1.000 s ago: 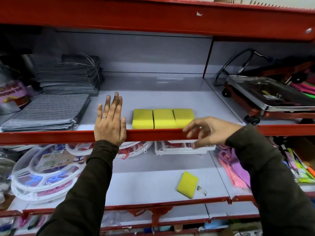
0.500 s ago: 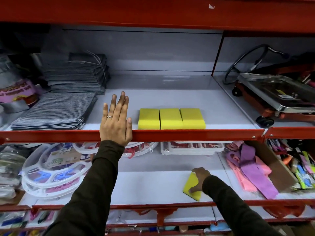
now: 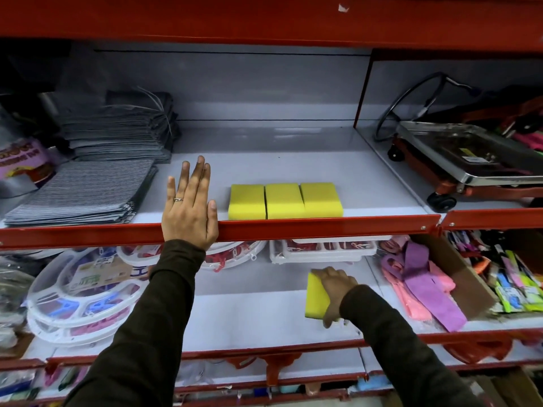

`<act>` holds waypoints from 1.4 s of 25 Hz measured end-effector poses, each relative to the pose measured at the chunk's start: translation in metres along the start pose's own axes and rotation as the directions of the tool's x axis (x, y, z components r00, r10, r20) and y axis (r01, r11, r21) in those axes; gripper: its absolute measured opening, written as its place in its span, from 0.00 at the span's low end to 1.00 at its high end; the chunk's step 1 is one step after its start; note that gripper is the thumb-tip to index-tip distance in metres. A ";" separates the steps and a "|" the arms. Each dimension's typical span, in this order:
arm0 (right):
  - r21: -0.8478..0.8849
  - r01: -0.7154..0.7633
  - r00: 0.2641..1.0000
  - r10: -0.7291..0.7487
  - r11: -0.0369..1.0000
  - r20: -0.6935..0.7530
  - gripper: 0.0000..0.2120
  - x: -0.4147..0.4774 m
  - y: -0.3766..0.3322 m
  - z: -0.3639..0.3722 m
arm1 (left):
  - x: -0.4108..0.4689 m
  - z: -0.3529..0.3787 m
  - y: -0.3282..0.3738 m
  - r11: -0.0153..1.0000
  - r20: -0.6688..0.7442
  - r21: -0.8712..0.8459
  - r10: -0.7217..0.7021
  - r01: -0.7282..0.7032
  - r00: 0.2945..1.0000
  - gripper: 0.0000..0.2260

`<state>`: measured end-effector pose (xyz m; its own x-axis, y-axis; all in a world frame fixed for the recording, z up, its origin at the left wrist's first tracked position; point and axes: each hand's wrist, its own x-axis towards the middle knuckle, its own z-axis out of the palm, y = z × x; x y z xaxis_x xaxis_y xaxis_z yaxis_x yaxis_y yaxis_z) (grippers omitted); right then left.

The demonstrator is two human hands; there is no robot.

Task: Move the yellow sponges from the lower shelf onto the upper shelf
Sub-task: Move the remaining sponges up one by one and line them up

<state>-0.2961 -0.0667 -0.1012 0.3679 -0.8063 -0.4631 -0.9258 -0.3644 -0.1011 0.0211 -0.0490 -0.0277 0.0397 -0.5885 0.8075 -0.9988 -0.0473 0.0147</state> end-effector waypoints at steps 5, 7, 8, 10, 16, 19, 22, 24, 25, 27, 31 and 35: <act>0.012 0.152 0.988 -0.153 0.988 0.026 0.54 -0.064 -0.020 -0.076 | 0.001 -0.003 0.001 1.000 0.007 -0.005 -0.004 0.004 1.000 0.28; 0.038 0.184 0.983 -0.184 0.982 0.015 0.54 -0.095 -0.024 -0.106 | 0.001 -0.004 0.001 1.000 0.013 -0.008 -0.005 0.005 1.000 0.28; 0.038 0.186 0.982 -0.186 0.982 -0.017 0.54 -0.107 -0.024 -0.121 | 0.001 -0.004 0.001 1.000 0.017 -0.007 -0.005 0.005 1.000 0.28; 0.033 0.161 0.981 -0.157 0.986 -0.114 0.55 -0.121 -0.018 -0.147 | 0.001 -0.004 0.001 1.000 0.021 -0.002 -0.006 0.006 1.000 0.28; -0.015 -0.031 0.955 0.025 0.999 -0.296 0.56 -0.090 0.029 -0.208 | 0.002 -0.002 0.000 1.000 0.027 0.011 0.001 -0.002 1.000 0.29; -0.037 -0.140 0.957 0.126 0.989 -0.260 0.56 -0.067 0.045 -0.225 | 0.002 -0.002 -0.001 1.000 0.031 0.007 0.003 -0.004 1.000 0.29; -0.117 -0.171 0.966 0.142 0.978 -0.218 0.55 -0.049 0.043 -0.230 | 0.002 -0.001 -0.003 1.000 0.034 0.000 0.006 -0.006 0.999 0.29; -0.168 -0.144 0.976 0.112 0.975 -0.186 0.54 -0.039 0.038 -0.229 | 0.001 -0.001 -0.003 1.000 0.037 -0.002 0.007 -0.007 0.999 0.29; -0.180 -0.132 0.981 0.102 0.975 -0.164 0.54 -0.036 0.035 -0.229 | 0.001 -0.001 -0.002 1.000 0.037 -0.004 0.007 -0.007 0.999 0.29; -0.153 -0.114 0.988 0.097 0.982 -0.118 0.54 -0.030 0.031 -0.229 | 0.001 -0.001 -0.002 1.000 0.036 -0.009 0.005 -0.005 0.999 0.29; -0.048 -0.094 0.994 0.091 0.994 -0.064 0.52 -0.028 0.031 -0.229 | 0.001 -0.001 -0.003 1.000 0.036 -0.014 0.014 -0.014 0.999 0.29; -0.050 -0.084 0.993 0.079 0.995 -0.092 0.42 -0.030 0.032 -0.223 | 0.001 -0.001 -0.003 1.000 0.036 -0.027 0.015 -0.014 0.999 0.29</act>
<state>-0.3172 -0.1576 0.1061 0.3000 -0.8722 -0.3864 -0.9478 -0.3183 -0.0175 0.0240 -0.0484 -0.0261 0.0256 -0.6179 0.7859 -0.9997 -0.0172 0.0190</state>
